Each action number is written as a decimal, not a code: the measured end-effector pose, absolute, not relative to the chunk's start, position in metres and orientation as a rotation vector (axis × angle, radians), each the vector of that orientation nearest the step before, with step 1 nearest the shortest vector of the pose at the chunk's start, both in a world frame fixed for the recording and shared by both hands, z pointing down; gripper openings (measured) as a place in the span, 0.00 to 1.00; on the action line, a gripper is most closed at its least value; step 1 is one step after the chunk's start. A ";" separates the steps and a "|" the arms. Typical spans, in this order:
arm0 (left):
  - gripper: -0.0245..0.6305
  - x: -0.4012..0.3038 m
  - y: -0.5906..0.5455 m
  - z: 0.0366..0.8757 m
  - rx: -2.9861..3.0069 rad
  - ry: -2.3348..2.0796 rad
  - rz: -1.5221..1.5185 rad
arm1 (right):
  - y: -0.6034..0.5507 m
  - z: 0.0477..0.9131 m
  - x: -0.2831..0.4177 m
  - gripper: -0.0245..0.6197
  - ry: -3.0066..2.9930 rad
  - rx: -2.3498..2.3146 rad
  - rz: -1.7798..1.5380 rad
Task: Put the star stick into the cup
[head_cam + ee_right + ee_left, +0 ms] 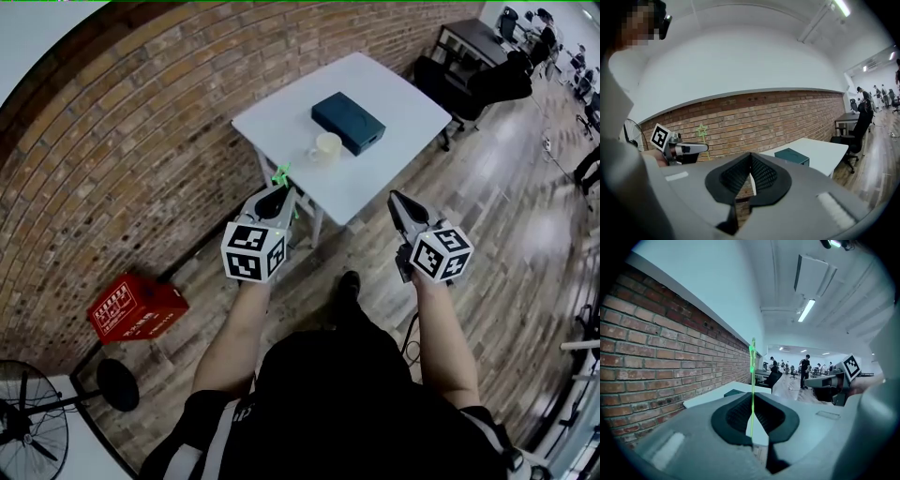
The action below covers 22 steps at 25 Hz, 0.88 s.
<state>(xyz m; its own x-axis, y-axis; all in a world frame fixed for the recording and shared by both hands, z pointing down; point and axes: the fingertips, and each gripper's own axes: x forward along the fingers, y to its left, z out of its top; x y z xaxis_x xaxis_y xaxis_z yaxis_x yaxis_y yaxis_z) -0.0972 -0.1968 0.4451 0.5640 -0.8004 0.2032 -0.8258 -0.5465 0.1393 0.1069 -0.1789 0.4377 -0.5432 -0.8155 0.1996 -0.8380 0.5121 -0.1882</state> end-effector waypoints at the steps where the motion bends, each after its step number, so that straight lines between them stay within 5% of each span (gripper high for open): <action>1: 0.07 -0.092 -0.207 0.447 2.578 -1.363 0.176 | -0.191 0.440 0.110 0.04 -2.665 1.446 0.407; 22: 0.07 -0.012 -0.421 0.457 2.509 -1.425 0.180 | -0.413 0.493 0.166 0.04 -2.645 1.291 0.567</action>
